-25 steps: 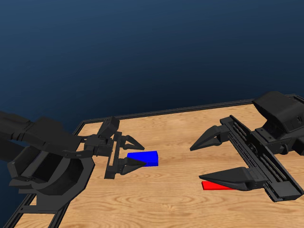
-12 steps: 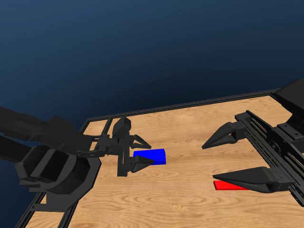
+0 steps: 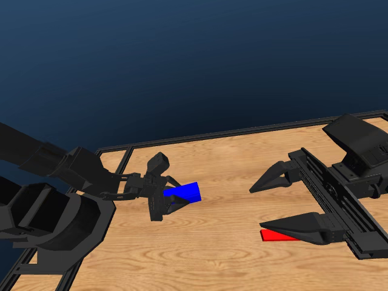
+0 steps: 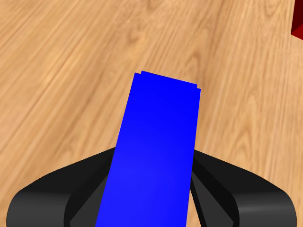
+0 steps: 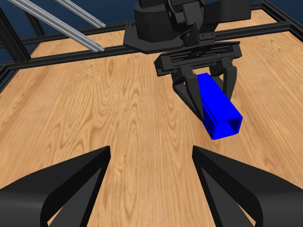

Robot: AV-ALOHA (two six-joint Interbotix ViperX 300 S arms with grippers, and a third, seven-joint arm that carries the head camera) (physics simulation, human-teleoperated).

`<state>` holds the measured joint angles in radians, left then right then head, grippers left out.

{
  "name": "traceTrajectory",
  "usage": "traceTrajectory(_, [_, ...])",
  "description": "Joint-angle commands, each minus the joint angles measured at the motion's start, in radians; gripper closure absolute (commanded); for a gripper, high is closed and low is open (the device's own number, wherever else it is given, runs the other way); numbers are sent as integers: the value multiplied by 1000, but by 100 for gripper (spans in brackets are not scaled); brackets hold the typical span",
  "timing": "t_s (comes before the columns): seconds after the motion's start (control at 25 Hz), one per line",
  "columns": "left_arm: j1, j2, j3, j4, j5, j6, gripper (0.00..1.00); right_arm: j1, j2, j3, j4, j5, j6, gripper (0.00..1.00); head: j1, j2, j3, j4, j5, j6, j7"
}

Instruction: Insert peg into socket

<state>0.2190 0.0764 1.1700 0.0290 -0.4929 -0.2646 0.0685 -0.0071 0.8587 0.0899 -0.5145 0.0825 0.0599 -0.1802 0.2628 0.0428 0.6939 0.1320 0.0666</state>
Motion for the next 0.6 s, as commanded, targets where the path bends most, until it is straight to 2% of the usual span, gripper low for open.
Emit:
traceTrajectory(0.04, [-62, -8, 5, -1, -33, -46, 100, 21, -4, 0, 10, 31, 30, 0, -8, -19, -9, -6, -8, -21, -22])
traceTrajectory(0.16, [-85, -23, 9, -15, -26, -43, 100, 29, -11, 19, 27, 75, 36, 0, -14, -39, 1, -11, -2, -34, -38])
traceTrajectory(0.32, [-137, -61, -7, -44, 10, -35, 100, 45, -17, 30, 46, 155, 38, 0, -24, -74, 20, -18, 4, -53, -68])
traceTrajectory(0.52, [-219, -145, -50, -95, 81, -13, 100, 47, -17, 41, 54, 255, 68, 0, -41, -117, 45, -30, 23, -82, -115])
traceTrajectory(0.6, [-247, -181, -71, -118, 108, -5, 100, 58, -11, 38, 46, 295, 81, 0, -49, -128, 51, -38, 33, -103, -137])
